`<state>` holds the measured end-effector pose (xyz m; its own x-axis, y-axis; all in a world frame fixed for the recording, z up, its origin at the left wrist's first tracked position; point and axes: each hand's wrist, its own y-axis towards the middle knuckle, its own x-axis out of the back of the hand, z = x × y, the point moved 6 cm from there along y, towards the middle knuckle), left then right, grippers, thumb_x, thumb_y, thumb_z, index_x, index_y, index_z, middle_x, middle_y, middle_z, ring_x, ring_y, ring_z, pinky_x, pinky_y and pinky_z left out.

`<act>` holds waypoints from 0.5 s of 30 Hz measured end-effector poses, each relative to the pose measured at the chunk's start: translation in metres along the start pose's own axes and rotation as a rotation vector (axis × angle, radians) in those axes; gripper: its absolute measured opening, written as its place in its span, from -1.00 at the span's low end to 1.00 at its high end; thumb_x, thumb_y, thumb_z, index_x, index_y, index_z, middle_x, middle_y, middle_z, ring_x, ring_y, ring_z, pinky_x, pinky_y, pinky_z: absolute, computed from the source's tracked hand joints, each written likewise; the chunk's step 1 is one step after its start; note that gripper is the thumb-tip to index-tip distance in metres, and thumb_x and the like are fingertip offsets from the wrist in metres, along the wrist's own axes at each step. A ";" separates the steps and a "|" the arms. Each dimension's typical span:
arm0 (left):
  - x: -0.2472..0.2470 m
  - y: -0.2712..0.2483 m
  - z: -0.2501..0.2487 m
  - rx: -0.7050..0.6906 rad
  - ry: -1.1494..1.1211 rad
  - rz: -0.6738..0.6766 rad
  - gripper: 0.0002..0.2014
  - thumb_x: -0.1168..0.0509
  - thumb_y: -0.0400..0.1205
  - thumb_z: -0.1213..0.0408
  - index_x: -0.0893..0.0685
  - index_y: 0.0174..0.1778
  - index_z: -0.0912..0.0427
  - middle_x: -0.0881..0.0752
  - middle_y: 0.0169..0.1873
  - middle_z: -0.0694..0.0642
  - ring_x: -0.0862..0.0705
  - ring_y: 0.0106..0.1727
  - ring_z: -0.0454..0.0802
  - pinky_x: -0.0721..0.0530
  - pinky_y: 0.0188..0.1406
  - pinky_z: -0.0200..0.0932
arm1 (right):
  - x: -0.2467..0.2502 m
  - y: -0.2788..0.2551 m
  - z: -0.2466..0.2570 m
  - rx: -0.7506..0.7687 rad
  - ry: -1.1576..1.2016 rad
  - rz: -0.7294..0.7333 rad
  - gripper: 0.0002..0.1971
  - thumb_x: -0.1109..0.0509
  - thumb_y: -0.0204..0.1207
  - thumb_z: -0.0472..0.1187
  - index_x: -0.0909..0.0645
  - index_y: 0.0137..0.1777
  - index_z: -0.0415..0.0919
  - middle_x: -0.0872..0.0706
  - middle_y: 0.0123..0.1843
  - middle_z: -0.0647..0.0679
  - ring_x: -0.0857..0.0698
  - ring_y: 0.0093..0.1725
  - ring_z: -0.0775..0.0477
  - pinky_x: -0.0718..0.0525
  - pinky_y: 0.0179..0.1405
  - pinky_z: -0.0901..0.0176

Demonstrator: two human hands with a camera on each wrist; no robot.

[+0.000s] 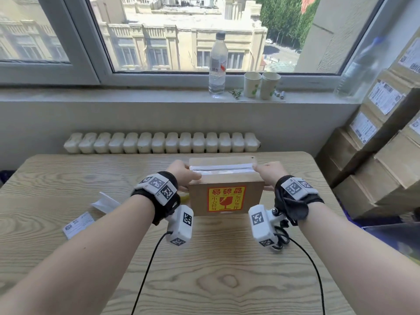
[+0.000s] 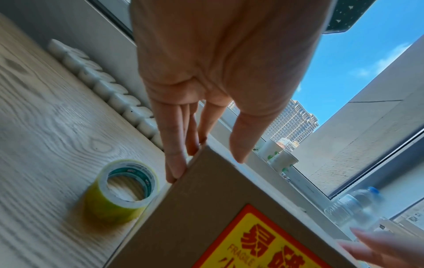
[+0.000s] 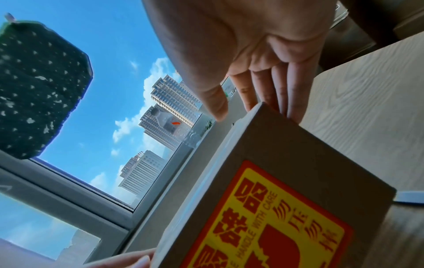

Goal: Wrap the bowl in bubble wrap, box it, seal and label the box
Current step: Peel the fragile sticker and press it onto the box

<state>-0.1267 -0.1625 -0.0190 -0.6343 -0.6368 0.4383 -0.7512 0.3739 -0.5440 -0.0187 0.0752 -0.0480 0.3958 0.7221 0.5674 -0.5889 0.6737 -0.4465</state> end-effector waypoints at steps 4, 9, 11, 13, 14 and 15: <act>-0.008 0.007 -0.015 -0.056 -0.030 -0.021 -0.65 -0.33 0.60 0.47 -0.53 0.32 0.32 -0.67 0.00 0.22 -0.69 0.03 0.14 -0.73 -0.06 -0.07 | 0.024 -0.023 0.026 0.047 -0.067 -0.085 -0.78 -0.33 0.53 -0.08 -0.74 0.04 -0.12 -0.77 0.05 -0.13 -0.71 0.11 -0.23 -0.65 0.20 0.01; -0.015 0.027 -0.030 -0.125 0.075 -0.057 -0.51 -0.34 0.54 0.50 -0.51 0.42 0.24 -0.70 0.10 0.26 -0.70 0.11 0.18 -0.68 0.20 0.10 | 0.029 -0.004 0.022 0.075 -0.087 -0.097 -0.68 -0.33 0.54 -0.26 -0.65 0.29 -0.14 -0.70 0.28 -0.13 -0.61 0.29 -0.20 -0.52 0.22 0.13; -0.016 0.038 -0.033 -0.134 0.120 -0.069 -0.48 -0.35 0.52 0.50 -0.51 0.44 0.22 -0.69 0.13 0.25 -0.70 0.13 0.19 -0.68 0.21 0.10 | 0.025 0.008 0.019 0.074 -0.079 -0.081 -0.58 -0.33 0.54 -0.28 -0.56 0.42 -0.14 -0.64 0.38 -0.11 -0.57 0.37 -0.18 -0.49 0.31 0.12; -0.017 0.050 -0.035 -0.132 0.149 -0.075 -0.47 -0.33 0.52 0.52 -0.51 0.44 0.20 -0.71 0.10 0.24 -0.70 0.12 0.18 -0.68 0.20 0.08 | 0.022 0.022 0.018 0.080 -0.083 -0.062 -0.54 -0.32 0.54 -0.29 -0.52 0.46 -0.14 -0.62 0.41 -0.09 -0.56 0.39 -0.17 -0.49 0.37 0.11; -0.017 0.056 -0.036 -0.127 0.149 -0.075 -0.48 -0.32 0.53 0.54 -0.51 0.44 0.20 -0.71 0.09 0.23 -0.70 0.12 0.18 -0.68 0.21 0.08 | 0.020 0.029 0.019 0.084 -0.081 -0.053 -0.54 -0.32 0.53 -0.30 -0.52 0.45 -0.14 -0.62 0.41 -0.09 -0.57 0.38 -0.17 -0.50 0.39 0.10; -0.017 0.061 -0.036 -0.123 0.145 -0.075 -0.48 -0.31 0.53 0.55 -0.51 0.44 0.20 -0.71 0.09 0.23 -0.70 0.12 0.17 -0.67 0.21 0.08 | 0.019 0.035 0.020 0.086 -0.079 -0.046 -0.54 -0.33 0.52 -0.30 -0.53 0.45 -0.15 -0.63 0.41 -0.09 -0.58 0.38 -0.17 -0.51 0.39 0.09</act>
<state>-0.1686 -0.1044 -0.0334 -0.5885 -0.5658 0.5775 -0.8085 0.4141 -0.4182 -0.0458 0.1089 -0.0393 0.3694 0.6739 0.6399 -0.6312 0.6873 -0.3594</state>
